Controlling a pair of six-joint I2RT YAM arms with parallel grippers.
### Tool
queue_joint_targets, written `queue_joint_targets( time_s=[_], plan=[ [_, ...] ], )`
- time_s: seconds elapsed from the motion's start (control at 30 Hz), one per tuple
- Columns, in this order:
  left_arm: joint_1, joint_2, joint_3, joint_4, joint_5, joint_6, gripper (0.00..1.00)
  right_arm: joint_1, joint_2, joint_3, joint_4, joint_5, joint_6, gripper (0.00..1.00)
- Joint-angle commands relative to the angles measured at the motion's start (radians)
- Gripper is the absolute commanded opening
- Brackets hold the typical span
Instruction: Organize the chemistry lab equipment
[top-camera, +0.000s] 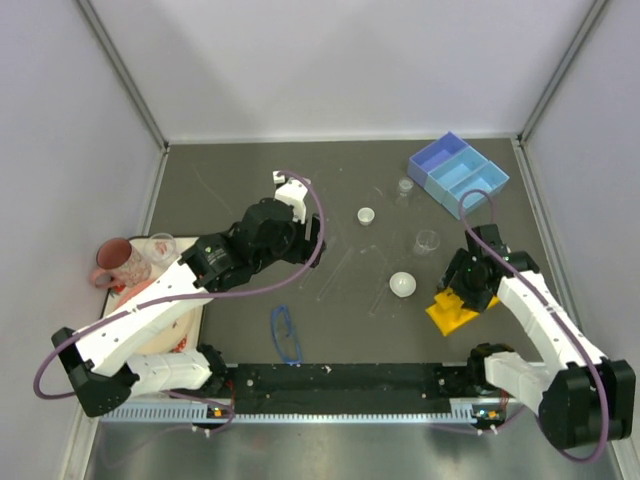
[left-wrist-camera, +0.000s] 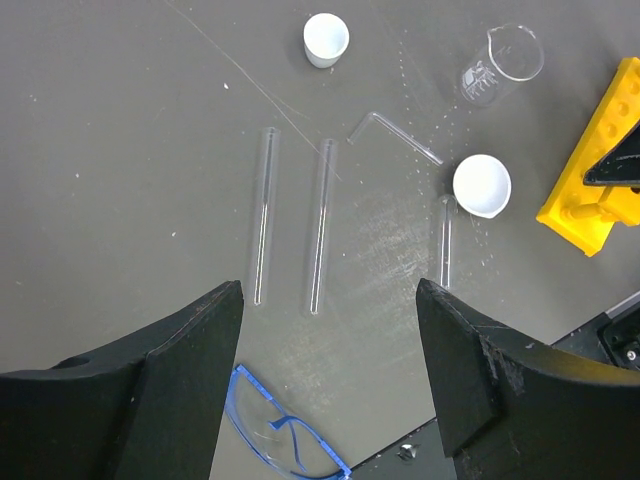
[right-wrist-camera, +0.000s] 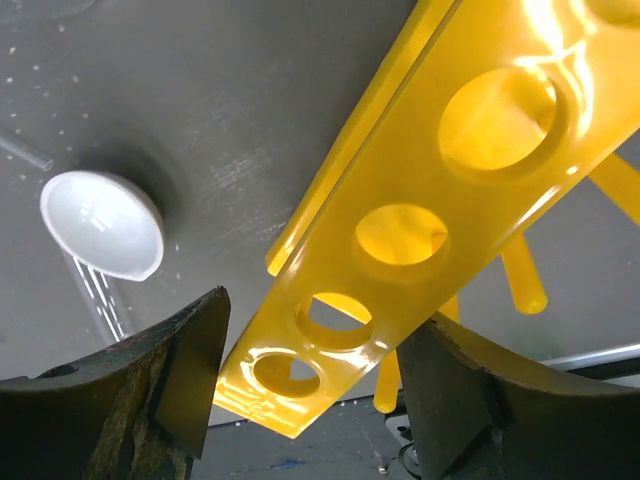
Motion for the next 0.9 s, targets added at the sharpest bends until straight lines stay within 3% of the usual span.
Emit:
queue_joint_targets(
  time_s=[0.0, 0.13, 0.4, 0.87],
  plan=[
    [0.004, -0.006, -0.003, 0.043, -0.01, 0.019, 0.75, 0.008, 0.047, 0.075, 0.053, 0.077, 0.001, 0.66],
    [0.012, 0.0, -0.008, 0.039, -0.016, 0.022, 0.76, 0.001, 0.104, 0.112, 0.073, 0.097, -0.023, 0.61],
    [0.027, 0.008, -0.008, 0.036, -0.016, 0.03, 0.76, -0.028, 0.159, 0.159, 0.102, 0.117, -0.081, 0.36],
    [0.033, 0.011, 0.001, 0.025, -0.016, 0.039, 0.75, -0.256, 0.28, 0.234, 0.188, 0.065, -0.117, 0.35]
  ],
)
